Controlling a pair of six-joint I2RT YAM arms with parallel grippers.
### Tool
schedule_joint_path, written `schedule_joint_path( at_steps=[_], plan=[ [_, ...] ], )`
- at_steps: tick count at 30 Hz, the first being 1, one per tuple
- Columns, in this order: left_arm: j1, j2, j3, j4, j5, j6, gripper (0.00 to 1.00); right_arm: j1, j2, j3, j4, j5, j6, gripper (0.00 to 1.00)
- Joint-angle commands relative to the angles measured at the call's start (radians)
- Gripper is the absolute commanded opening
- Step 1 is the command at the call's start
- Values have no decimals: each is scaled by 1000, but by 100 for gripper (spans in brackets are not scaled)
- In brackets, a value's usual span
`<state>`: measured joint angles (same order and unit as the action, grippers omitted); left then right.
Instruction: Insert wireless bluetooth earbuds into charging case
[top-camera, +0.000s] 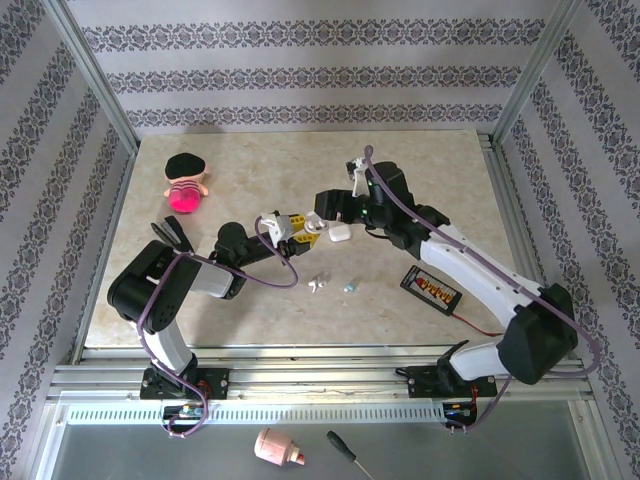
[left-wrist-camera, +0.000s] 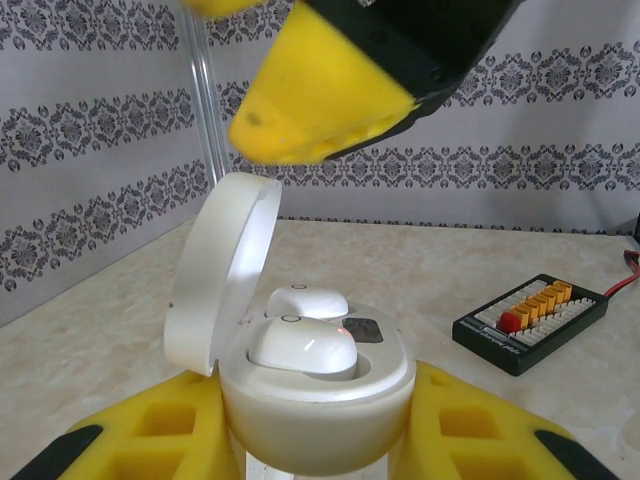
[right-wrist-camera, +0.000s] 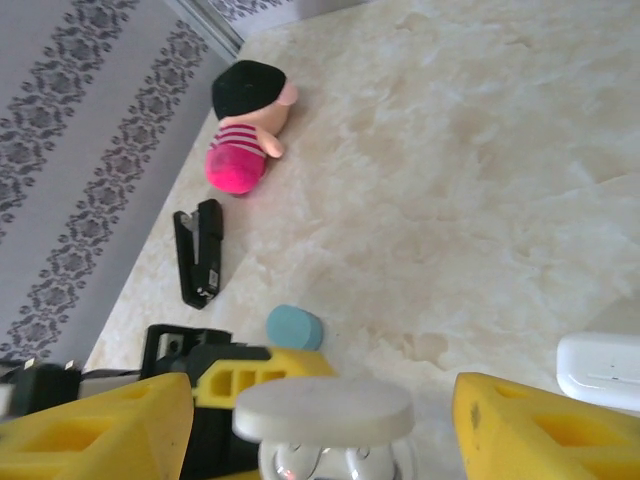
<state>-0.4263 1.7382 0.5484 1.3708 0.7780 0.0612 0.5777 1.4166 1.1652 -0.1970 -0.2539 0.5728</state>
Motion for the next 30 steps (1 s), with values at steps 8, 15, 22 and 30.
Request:
schedule_joint_path(
  at_steps=[8,15,22,30],
  plan=[
    [-12,-37,-3,56,-21,-17,19,-7,79,31,-81,-3,-15,71],
    [-12,-25,10,57,-47,-31,19,-13,14,-43,-31,-21,60,71],
    [-13,-34,27,57,-111,-89,20,-68,-39,-173,212,-248,316,72],
    [-12,-34,87,57,-112,-151,19,-114,25,-304,663,-462,688,69]
  ],
)
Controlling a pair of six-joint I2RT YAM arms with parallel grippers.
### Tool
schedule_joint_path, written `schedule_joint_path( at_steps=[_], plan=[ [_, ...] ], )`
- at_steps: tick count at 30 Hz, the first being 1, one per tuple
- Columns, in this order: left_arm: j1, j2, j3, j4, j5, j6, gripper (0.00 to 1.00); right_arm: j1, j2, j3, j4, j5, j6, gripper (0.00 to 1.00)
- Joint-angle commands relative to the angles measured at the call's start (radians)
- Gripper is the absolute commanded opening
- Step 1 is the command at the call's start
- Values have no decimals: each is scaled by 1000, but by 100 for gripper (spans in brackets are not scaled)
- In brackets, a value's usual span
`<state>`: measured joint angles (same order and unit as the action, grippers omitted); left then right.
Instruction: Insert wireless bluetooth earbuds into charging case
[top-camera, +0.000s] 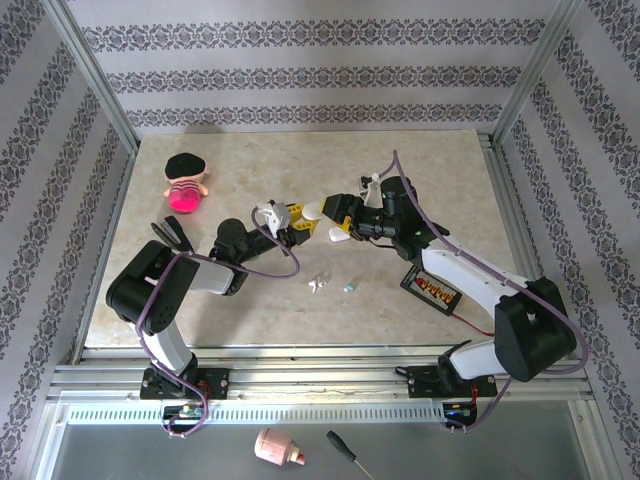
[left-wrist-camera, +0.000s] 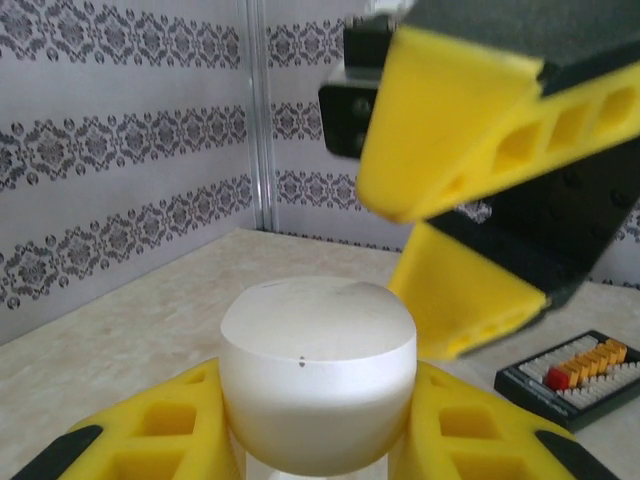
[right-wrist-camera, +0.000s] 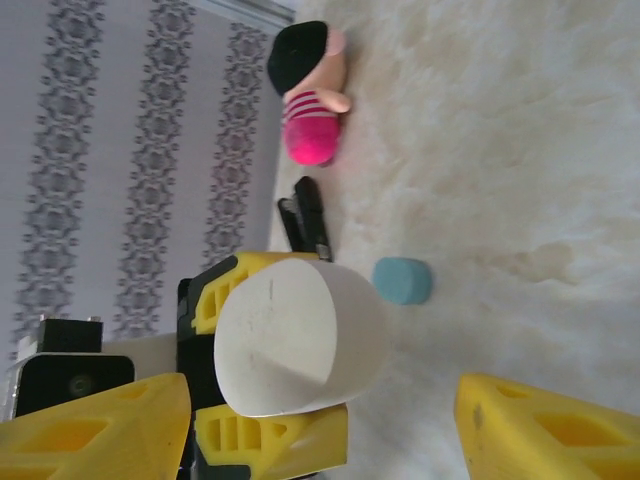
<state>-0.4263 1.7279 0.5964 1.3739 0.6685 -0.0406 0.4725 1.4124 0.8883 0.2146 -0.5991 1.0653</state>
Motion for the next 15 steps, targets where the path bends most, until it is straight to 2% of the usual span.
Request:
schedule_joint_path(
  at_steps=[1,4,9,15],
  plan=[
    [-14,-25,45,54,-1,-52,19,-9,40,-32,285,-125,226,69],
    [-14,-27,58,54,4,-55,19,-9,73,-50,400,-143,313,66],
    [-16,-29,60,54,13,-59,19,-15,147,-90,642,-156,483,51],
    [-21,-44,46,54,20,-58,19,-15,177,-105,684,-140,510,37]
  ],
)
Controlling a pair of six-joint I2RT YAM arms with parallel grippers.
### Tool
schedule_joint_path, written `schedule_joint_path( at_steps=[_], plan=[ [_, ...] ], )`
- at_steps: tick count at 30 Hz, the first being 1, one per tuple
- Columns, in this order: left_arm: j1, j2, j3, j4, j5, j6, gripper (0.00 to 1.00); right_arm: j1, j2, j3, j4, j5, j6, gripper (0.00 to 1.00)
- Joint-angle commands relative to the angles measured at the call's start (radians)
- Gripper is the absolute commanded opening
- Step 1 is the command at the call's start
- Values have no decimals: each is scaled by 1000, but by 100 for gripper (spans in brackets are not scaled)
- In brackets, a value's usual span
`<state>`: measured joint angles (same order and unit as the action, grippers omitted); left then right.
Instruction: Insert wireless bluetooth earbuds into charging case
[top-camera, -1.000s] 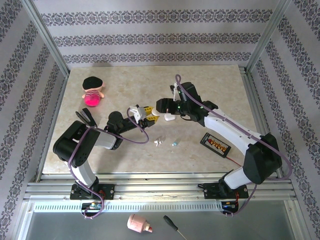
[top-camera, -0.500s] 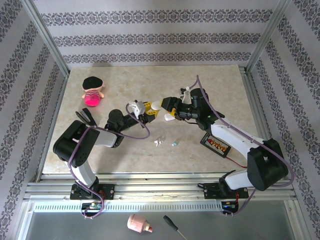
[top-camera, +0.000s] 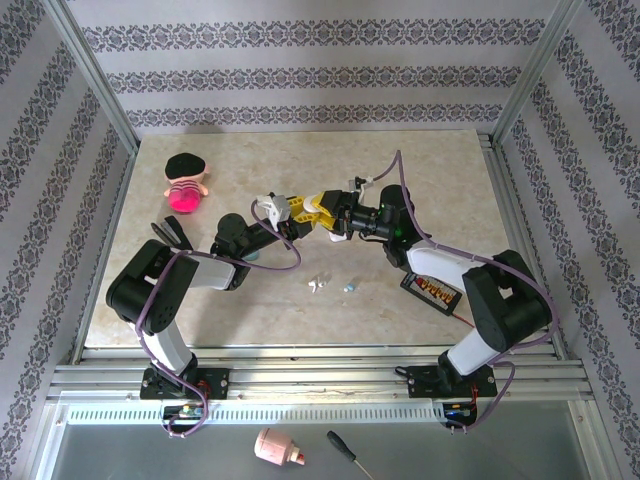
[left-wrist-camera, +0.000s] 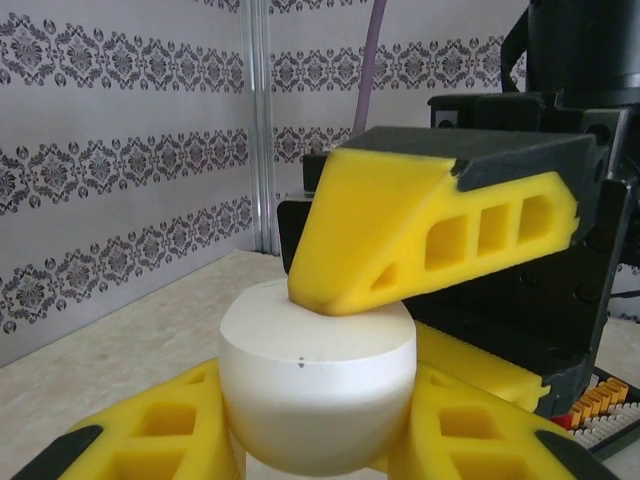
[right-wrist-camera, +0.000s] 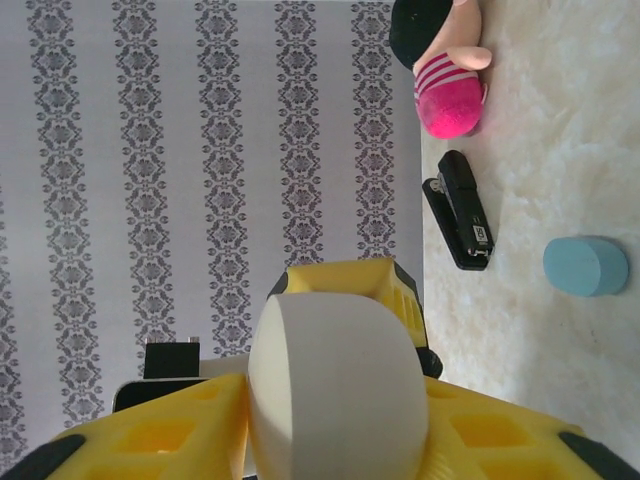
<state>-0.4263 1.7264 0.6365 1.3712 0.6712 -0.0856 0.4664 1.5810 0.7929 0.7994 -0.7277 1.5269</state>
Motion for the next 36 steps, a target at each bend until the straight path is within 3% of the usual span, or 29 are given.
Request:
schedule_joint_path(
  at_steps=[1,5,8,10,13,18,22,26,31,36],
  plan=[
    [-19,-45,4,57,16,-11,19,-9,10,-9,100,-9,47,33],
    [-20,-48,-6,57,11,-2,21,-11,12,-8,93,-9,33,24],
    [-20,-55,-15,57,14,18,30,-13,18,1,52,-9,-28,24],
    [-21,-73,-37,57,0,37,51,-18,27,11,-13,-3,-106,23],
    [-19,-102,-92,55,-35,78,75,-27,67,27,-51,16,-174,22],
    [-16,-143,-199,53,-96,116,94,-41,166,95,-177,70,-296,21],
    [-14,-190,-267,-5,-156,142,96,-48,261,222,-453,206,-533,22],
    [-16,-277,-284,-178,-208,187,99,-54,377,384,-686,324,-699,23],
    [-15,-367,-282,-397,-296,215,100,-60,519,573,-801,374,-781,24],
    [-23,-488,-215,-709,-439,123,100,-75,633,694,-863,380,-789,25]
  ],
)
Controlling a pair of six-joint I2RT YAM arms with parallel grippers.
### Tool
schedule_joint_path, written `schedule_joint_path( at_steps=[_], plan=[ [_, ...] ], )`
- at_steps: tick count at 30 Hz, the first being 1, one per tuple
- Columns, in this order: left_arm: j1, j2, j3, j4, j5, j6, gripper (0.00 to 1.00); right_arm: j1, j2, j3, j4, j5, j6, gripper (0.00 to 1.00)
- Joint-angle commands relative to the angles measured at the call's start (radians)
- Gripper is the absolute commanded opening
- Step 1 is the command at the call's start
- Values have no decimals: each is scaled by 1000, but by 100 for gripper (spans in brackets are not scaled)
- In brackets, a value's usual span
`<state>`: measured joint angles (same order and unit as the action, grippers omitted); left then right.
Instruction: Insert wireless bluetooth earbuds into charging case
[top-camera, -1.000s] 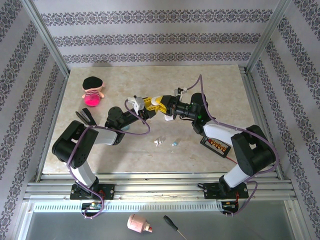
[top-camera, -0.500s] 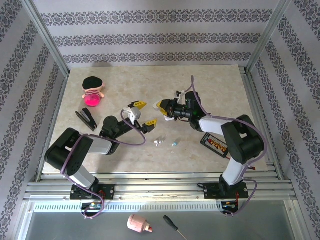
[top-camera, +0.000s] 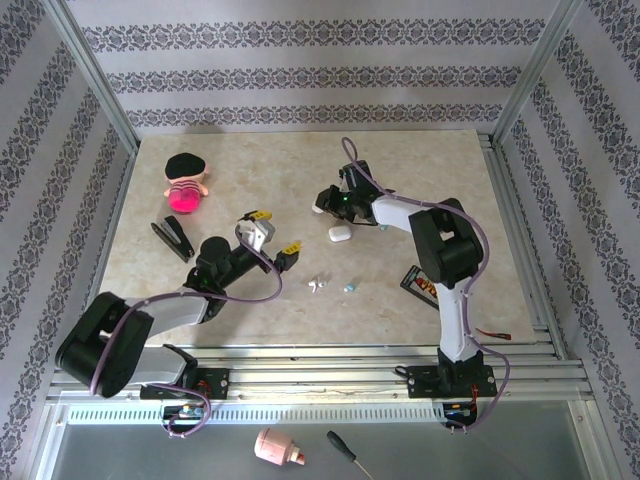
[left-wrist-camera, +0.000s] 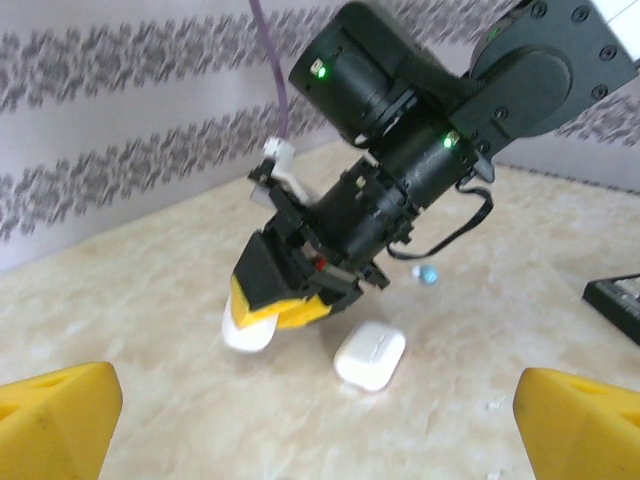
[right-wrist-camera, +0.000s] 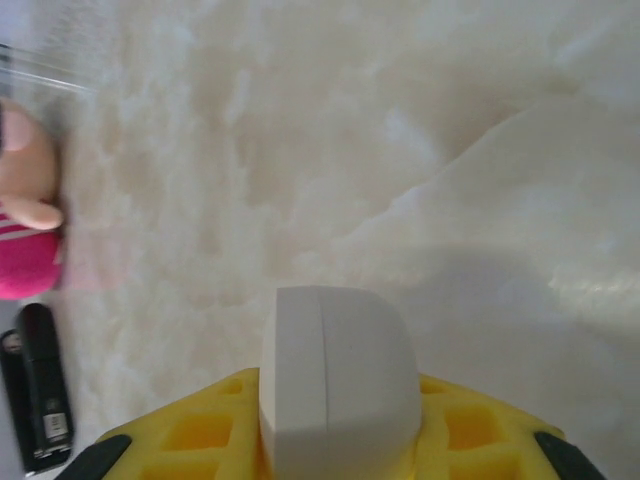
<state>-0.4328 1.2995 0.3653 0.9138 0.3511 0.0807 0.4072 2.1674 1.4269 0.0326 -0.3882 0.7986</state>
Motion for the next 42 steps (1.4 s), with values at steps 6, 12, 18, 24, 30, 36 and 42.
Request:
schedule_joint_path(
  at_steps=[6,12,18,24,30,36,42],
  plan=[
    [-16,-163,190,-747,-445,-176,99,-37,55,109,-194,112,-122,31],
    [0,-198,281,-1000,-476,-339,99,-63,-51,68,-244,186,-218,59],
    [138,-153,328,-1112,-316,-506,99,-61,-220,-89,-149,129,-406,78],
    [274,-47,363,-1189,-237,-670,99,10,-317,-186,-99,52,-677,82],
    [289,49,412,-1318,-298,-976,99,99,-331,-197,-111,101,-735,83],
    [239,65,426,-1309,-336,-1143,99,127,-346,-222,-64,101,-701,83],
    [220,153,442,-1210,-166,-1141,99,127,-388,-254,-50,111,-697,83]
  ],
)
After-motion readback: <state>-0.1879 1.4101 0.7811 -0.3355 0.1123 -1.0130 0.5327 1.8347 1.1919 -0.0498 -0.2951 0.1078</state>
